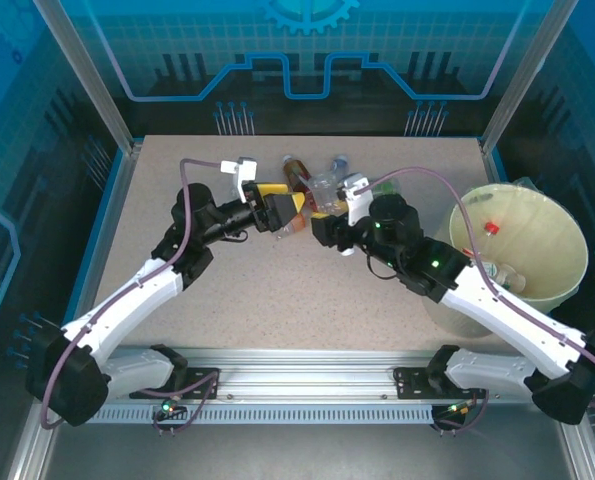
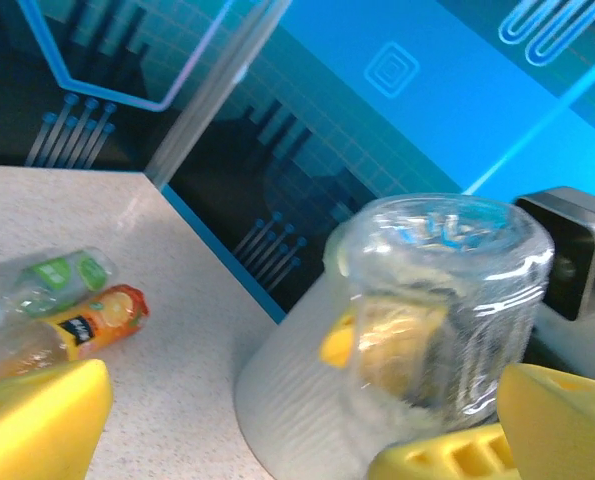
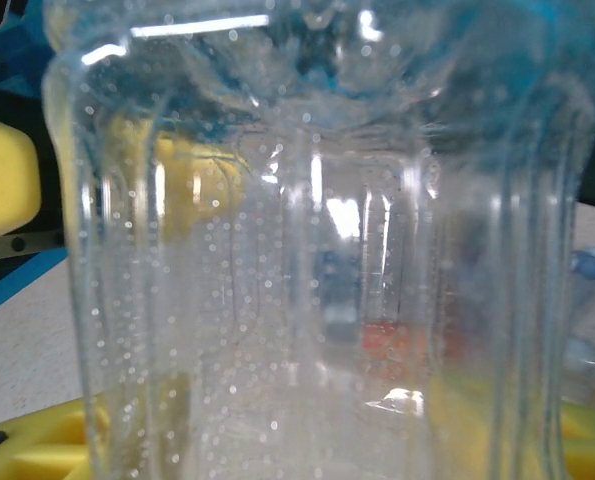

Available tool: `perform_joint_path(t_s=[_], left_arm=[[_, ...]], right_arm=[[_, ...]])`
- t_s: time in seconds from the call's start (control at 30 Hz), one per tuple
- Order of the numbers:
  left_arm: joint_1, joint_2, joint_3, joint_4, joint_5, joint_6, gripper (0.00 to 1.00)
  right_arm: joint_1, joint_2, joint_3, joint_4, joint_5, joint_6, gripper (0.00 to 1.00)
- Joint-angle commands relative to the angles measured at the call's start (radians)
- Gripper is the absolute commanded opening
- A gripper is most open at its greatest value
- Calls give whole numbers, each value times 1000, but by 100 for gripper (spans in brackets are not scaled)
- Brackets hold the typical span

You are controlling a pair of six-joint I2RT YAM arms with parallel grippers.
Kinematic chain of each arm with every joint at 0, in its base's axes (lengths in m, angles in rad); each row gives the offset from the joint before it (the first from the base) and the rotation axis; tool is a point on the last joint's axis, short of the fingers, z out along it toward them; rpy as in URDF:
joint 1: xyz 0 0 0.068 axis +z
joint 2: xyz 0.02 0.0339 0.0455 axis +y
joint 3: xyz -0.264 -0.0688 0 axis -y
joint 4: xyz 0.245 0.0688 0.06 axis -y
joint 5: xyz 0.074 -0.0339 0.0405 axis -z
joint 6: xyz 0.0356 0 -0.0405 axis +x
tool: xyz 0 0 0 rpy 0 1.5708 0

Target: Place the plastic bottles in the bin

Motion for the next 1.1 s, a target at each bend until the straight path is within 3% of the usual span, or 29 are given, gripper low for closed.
perform_joint_path(t_s=[0.0,0.3,0.73,0.97,1.07], left_arm=[[0,-31,-34,-22,-117,48,99],[1,-19,-60,-21,-168,57,99],[1,-20,-40,-135,-272,51,99],[1,-11,-31,-181,-322,35,99],[1,3,-27,-229,-330,42,99]], right_arm=[[-7,-70,-2,-41,114,-34,58],[-87,-206,68,-209,314,-112,57],[-433,-274,130,-405,544,-146,55],[-541,-259,80,-440,760,-219,54],[-596,-267,43,-444,789,-223,54]])
